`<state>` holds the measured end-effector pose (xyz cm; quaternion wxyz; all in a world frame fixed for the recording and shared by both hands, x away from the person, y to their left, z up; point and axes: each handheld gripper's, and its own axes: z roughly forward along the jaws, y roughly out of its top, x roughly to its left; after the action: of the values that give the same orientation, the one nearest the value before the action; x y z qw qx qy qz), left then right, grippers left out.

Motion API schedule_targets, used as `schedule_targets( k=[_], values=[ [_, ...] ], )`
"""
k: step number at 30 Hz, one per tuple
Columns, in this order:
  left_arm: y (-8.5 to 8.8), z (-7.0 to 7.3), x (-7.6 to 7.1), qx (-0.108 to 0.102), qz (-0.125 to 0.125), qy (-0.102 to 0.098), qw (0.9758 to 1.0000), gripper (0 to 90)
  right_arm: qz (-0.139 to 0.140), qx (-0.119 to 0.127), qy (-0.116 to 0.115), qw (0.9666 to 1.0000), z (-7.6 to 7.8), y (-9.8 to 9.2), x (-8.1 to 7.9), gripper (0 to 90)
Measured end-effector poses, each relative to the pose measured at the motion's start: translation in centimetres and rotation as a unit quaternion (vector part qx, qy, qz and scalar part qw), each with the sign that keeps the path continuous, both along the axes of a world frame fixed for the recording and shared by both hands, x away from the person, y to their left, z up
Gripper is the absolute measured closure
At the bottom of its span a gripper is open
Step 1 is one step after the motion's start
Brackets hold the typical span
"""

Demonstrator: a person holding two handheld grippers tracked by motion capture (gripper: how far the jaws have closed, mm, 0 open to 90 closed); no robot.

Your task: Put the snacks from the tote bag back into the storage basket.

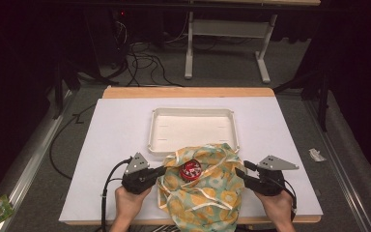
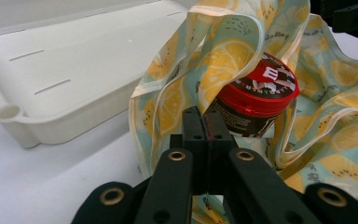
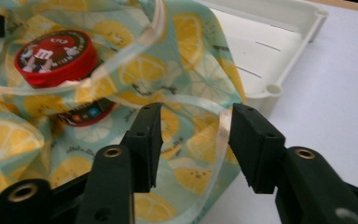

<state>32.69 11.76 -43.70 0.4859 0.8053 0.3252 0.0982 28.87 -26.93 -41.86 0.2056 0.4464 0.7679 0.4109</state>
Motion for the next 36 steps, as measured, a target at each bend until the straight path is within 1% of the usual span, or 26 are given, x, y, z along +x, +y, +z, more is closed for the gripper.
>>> schedule_targets(
  k=[4, 6, 11, 15, 19, 21, 25, 27, 28, 29, 30, 31, 33, 36],
  values=[
    [-0.2, 0.0, 0.0, 0.001, -0.002, 0.002, 1.0000, 90.0, 0.002, 0.009, 0.001, 1.0000, 0.4, 1.2, 0.5, 45.4],
    [-0.3, 0.0, 0.0, 0.002, -0.004, 0.002, 1.0000, 90.0, 0.005, 0.006, -0.002, 1.0000, 0.7, 1.9, 0.8, 42.7],
    [-0.5, 0.0, 0.0, 0.003, -0.007, 0.001, 1.0000, 90.0, -0.001, 0.003, -0.003, 1.0000, 1.1, 3.4, 1.8, 34.9],
    [-0.6, 0.0, 0.0, 0.003, -0.009, 0.002, 1.0000, 90.0, -0.008, -0.001, -0.003, 1.0000, 1.4, 4.3, 2.4, 32.5],
    [-0.9, 0.0, 0.0, 0.005, -0.013, 0.002, 0.9999, 90.0, -0.013, -0.003, 0.000, 0.9999, 1.6, 4.9, 3.2, 32.6],
    [-1.1, 0.0, 0.0, 0.006, -0.014, 0.001, 0.9999, 90.0, -0.013, -0.002, 0.004, 0.9999, 1.6, 5.1, 3.6, 33.4],
    [-1.3, 0.0, 0.0, 0.009, -0.015, -0.001, 0.9999, 90.0, -0.021, -0.005, 0.011, 0.9997, 1.3, 5.3, 4.4, 37.9],
    [-1.3, 0.0, 0.0, 0.010, -0.015, -0.002, 0.9998, 90.0, -0.025, -0.005, 0.014, 0.9996, 1.1, 5.1, 4.7, 43.7],
    [-1.3, 0.0, 0.0, 0.010, -0.015, -0.002, 0.9998, 90.0, -0.025, -0.005, 0.014, 0.9996, 1.1, 5.1, 4.7, 43.7],
    [-1.2, 0.0, 0.0, 0.009, -0.015, -0.002, 0.9998, 90.0, -0.028, -0.008, 0.016, 0.9994, 0.8, 4.9, 4.9, 49.8],
    [-1.2, 0.0, 0.0, 0.010, -0.015, -0.002, 0.9998, 90.0, -0.031, -0.010, 0.021, 0.9992, 0.7, 4.8, 4.9, 52.0],
    [-1.2, 0.0, 0.0, 0.010, -0.015, -0.002, 0.9998, 90.0, -0.031, -0.010, 0.021, 0.9992, 0.7, 4.8, 4.9, 52.0],
    [-1.1, 0.0, 0.0, 0.010, -0.012, -0.004, 0.9999, 89.9, -0.034, -0.021, 0.025, 0.9989, 0.3, 4.6, 5.0, 55.5],
    [-0.9, 0.1, -0.1, 0.017, -0.006, -0.010, 0.9998, 89.9, -0.039, -0.036, 0.031, 0.9981, -0.3, 4.2, 5.0, 57.2]
  ],
)
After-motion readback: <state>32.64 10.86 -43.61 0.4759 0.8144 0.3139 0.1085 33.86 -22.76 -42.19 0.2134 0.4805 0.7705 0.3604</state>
